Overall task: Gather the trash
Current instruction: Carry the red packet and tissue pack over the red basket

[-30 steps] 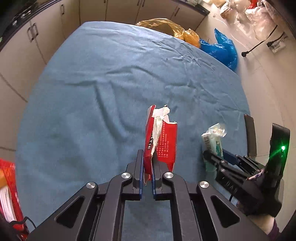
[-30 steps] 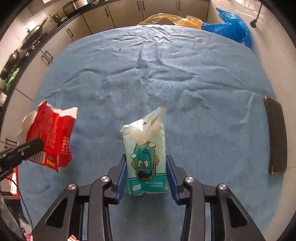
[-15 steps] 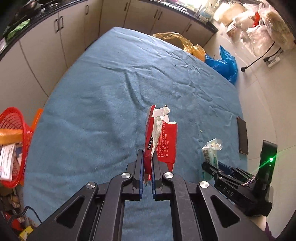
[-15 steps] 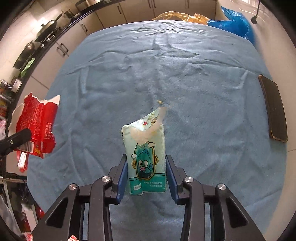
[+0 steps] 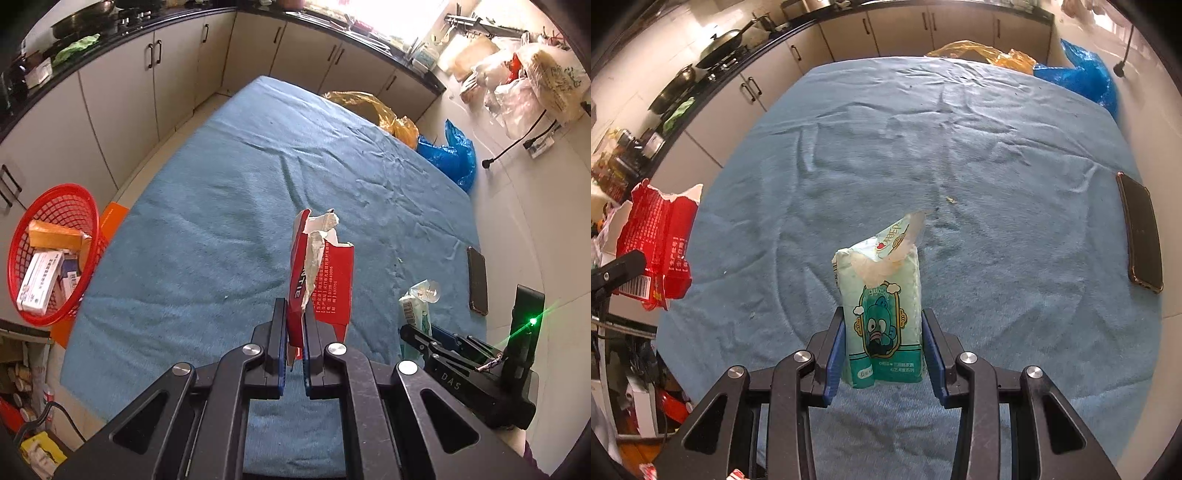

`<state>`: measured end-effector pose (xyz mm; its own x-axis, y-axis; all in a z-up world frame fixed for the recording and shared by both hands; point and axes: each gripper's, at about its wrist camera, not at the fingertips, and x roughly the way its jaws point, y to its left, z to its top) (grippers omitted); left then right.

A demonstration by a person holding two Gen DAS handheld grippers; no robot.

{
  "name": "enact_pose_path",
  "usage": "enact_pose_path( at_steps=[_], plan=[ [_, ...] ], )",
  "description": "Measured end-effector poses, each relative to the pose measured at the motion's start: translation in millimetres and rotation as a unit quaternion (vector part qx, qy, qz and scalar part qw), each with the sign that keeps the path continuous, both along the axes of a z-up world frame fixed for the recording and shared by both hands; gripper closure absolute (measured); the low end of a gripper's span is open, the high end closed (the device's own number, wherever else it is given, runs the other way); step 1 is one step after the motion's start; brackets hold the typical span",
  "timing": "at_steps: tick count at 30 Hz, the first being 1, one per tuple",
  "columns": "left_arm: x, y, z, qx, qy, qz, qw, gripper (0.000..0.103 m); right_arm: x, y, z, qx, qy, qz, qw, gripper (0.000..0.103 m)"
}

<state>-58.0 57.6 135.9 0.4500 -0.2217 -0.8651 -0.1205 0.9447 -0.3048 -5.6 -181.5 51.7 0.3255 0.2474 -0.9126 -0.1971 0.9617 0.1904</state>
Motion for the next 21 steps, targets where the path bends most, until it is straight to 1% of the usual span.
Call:
enact_pose_path(
  at_steps=[7, 13, 21],
  plan=[
    [-16.6, -1.3, 6.4, 0.007, -0.010, 0.006, 0.9999, 0.097, -16.4, -3.4, 7.1, 0.000, -0.013, 0.008, 1.000, 0.061],
    [-29.4, -2.7, 6.6, 0.009, -0.013, 0.012, 0.9998, 0.097, -31.3, -5.5, 7.2, 0.000, -0.014, 0.010, 1.000, 0.061],
    [-48.3, 3.5, 6.2, 0.021, -0.006, 0.041, 0.9989, 0.097, -43.2, 0.8, 5.1, -0.001, -0.013, 0.033, 0.999, 0.061]
  ],
)
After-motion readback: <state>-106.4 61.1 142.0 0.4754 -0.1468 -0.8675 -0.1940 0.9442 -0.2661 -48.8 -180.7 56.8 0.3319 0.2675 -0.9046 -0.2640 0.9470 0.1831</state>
